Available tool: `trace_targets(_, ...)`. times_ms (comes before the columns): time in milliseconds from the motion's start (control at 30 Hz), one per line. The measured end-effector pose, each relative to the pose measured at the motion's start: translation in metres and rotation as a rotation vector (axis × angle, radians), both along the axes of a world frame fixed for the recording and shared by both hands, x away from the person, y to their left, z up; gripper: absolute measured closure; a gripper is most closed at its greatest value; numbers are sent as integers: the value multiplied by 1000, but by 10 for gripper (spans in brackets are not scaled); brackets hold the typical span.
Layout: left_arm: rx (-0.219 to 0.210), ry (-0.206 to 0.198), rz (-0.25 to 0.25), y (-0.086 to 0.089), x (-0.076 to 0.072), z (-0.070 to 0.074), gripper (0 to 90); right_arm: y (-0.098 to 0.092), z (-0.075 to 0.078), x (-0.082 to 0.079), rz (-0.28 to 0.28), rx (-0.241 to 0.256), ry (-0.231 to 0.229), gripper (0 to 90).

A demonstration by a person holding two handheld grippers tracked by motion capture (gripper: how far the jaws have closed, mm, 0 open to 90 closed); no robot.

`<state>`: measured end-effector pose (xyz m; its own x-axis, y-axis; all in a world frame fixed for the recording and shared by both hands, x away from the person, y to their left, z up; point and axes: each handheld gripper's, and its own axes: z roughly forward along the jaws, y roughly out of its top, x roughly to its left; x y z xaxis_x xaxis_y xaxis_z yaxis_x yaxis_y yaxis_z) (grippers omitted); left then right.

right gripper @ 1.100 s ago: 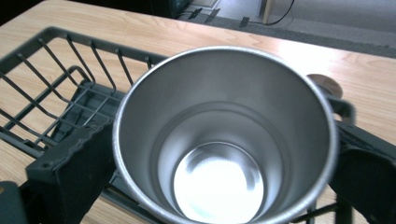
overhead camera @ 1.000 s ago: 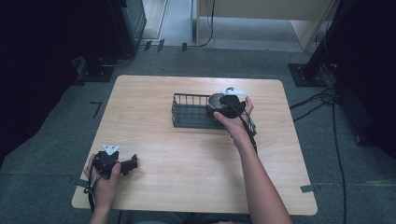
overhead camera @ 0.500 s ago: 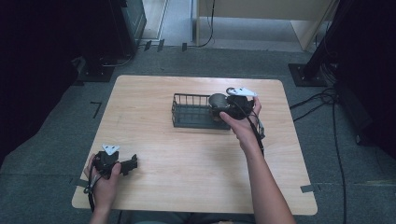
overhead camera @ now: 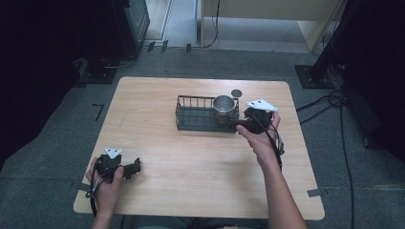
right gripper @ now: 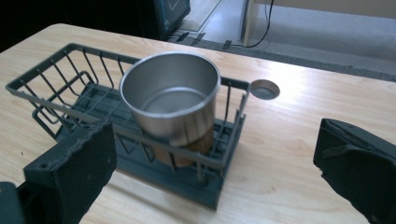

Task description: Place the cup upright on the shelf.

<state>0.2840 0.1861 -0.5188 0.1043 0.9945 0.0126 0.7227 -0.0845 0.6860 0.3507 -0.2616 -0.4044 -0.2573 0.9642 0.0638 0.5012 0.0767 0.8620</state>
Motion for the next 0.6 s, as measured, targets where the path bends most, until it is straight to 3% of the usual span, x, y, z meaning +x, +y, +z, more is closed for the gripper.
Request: trace_targets(600,1,1,-1,0,0,0,0,-35,-22,-38,-46,-10,17,0)
